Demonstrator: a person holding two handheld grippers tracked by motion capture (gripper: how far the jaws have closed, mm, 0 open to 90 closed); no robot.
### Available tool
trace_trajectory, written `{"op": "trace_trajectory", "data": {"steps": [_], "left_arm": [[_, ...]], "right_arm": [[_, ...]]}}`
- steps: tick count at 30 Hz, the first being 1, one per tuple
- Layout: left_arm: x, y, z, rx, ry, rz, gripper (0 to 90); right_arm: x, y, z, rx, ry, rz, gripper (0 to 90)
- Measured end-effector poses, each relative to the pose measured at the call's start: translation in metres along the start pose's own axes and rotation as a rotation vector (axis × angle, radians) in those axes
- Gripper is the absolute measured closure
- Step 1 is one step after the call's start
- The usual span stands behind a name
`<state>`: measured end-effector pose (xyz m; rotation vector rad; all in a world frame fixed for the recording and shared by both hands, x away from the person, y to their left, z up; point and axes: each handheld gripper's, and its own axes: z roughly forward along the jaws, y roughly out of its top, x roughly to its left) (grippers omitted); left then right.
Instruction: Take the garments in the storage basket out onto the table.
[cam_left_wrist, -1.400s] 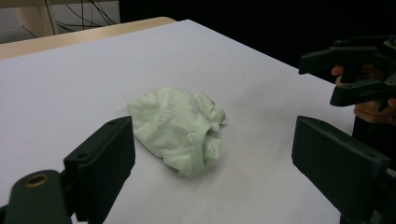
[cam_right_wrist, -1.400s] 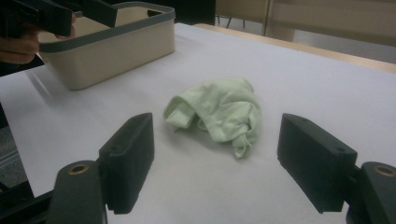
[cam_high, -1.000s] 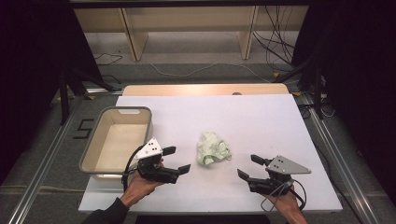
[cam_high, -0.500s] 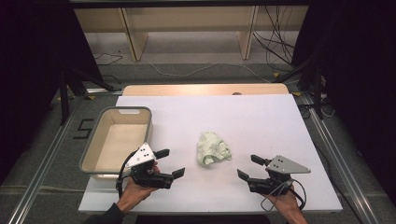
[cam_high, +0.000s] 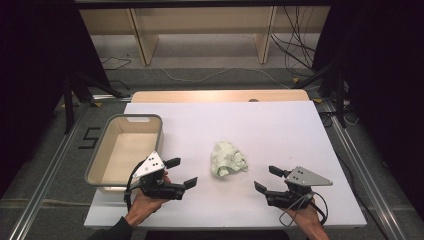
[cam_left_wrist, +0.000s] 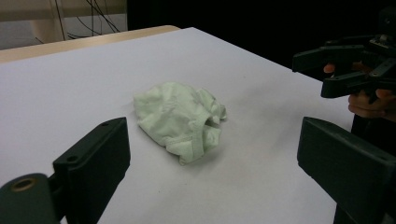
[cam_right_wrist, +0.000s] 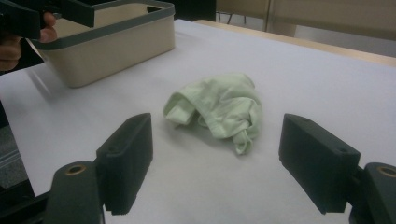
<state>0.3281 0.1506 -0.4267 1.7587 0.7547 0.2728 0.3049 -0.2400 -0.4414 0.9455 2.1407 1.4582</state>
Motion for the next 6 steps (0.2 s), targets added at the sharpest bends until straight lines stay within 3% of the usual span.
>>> {"op": "trace_trajectory", "data": {"steps": [6], "left_arm": [[0.0, 0.0001, -0.0002, -0.002, 0.003, 0.003, 9.0]], "right_arm": [[-0.0002, 0.0001, 0.0, -0.002, -0.001, -0.003, 26.7]]}}
